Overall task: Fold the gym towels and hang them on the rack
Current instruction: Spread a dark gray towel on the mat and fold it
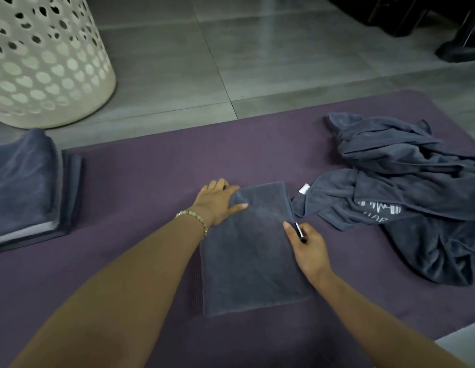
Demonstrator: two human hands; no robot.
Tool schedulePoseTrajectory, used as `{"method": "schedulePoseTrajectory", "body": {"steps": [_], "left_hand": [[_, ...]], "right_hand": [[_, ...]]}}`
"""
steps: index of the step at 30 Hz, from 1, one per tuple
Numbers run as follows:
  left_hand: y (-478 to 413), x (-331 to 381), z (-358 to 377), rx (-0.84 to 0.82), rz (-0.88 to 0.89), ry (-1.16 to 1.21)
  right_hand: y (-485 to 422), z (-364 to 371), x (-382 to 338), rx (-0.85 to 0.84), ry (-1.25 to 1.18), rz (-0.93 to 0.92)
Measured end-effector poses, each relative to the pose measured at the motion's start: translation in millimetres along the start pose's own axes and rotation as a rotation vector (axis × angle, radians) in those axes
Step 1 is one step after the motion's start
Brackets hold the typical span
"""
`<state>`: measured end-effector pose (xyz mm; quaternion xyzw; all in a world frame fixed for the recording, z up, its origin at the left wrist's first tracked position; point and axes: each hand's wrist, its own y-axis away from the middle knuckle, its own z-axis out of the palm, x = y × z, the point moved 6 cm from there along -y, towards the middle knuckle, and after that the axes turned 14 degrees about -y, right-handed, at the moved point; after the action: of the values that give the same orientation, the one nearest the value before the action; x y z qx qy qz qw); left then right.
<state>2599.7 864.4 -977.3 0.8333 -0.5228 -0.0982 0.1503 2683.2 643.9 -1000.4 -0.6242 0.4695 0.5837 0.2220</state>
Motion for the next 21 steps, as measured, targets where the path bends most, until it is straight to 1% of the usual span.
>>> {"method": "schedulePoseTrajectory", "body": {"steps": [3, 7, 11, 13, 16, 18, 21], "left_hand": [[-10, -3, -7, -0.079, -0.046, 0.031], [-12, -11, -3, -0.253, -0.138, 0.102], [-7, -7, -21, -0.309, -0.077, 0.2], [-1, -5, -37, -0.343, -0.037, 0.192], [14, 0, -58, -0.432, -0.027, 0.177], [28, 6, -72, -0.456, -0.031, 0.216], [54, 8, -96, -0.407, -0.028, 0.369]], "right_hand": [[-2, 0, 1, -0.012, -0.003, 0.005], [0, 0, 3, -0.046, -0.017, 0.037], [3, -2, 3, -0.123, -0.016, 0.072], [5, -4, 6, -0.152, -0.023, 0.102], [9, -4, 2, -0.193, -0.037, 0.119], [16, -1, -5, -0.223, -0.052, 0.139], [26, 6, -19, -0.259, -0.053, 0.161]]}}
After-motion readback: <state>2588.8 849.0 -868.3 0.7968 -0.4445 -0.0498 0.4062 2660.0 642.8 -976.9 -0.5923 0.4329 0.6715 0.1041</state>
